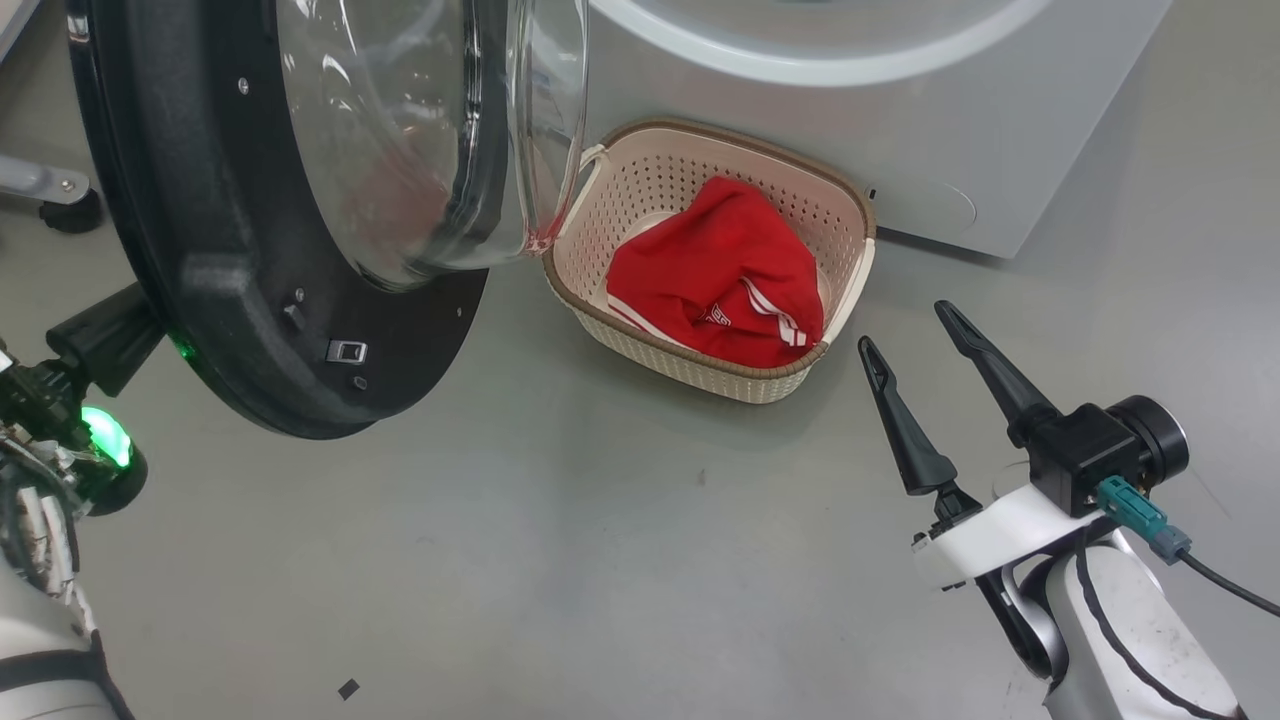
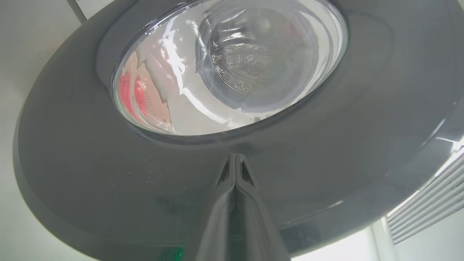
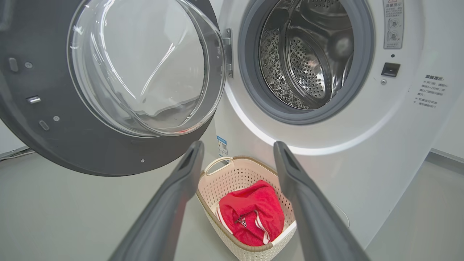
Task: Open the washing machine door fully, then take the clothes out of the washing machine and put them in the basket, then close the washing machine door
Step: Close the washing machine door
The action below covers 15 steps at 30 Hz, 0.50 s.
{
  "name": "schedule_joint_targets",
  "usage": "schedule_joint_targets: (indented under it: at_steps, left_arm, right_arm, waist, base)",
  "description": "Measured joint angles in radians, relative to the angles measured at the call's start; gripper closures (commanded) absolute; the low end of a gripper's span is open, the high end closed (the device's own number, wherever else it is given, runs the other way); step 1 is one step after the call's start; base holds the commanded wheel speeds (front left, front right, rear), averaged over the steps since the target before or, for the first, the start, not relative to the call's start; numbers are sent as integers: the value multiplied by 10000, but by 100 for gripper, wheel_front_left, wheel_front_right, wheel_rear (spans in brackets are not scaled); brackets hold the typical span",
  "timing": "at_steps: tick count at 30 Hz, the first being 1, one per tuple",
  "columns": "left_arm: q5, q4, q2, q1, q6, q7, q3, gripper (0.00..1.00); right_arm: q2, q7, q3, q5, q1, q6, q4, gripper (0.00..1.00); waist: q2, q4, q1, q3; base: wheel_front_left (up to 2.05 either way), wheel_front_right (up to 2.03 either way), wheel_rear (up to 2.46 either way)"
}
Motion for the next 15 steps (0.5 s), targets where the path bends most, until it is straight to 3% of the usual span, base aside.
schedule_joint_targets:
  at_steps: [8, 15]
  left_arm:
    - [796, -1753, 81, 665, 0, -1101, -307, 100]
    - [2184, -3567, 698, 1828, 0, -2429, -970, 100]
  right_arm:
    - [50, -77, -54, 84, 200, -8, 228, 0]
    - [182, -102, -77, 174, 341, -88, 303, 0]
  waist:
    - [0, -12, 0, -219]
    - [0, 20, 0, -501]
  base:
    - [0, 0, 0]
    - [0, 0, 0]
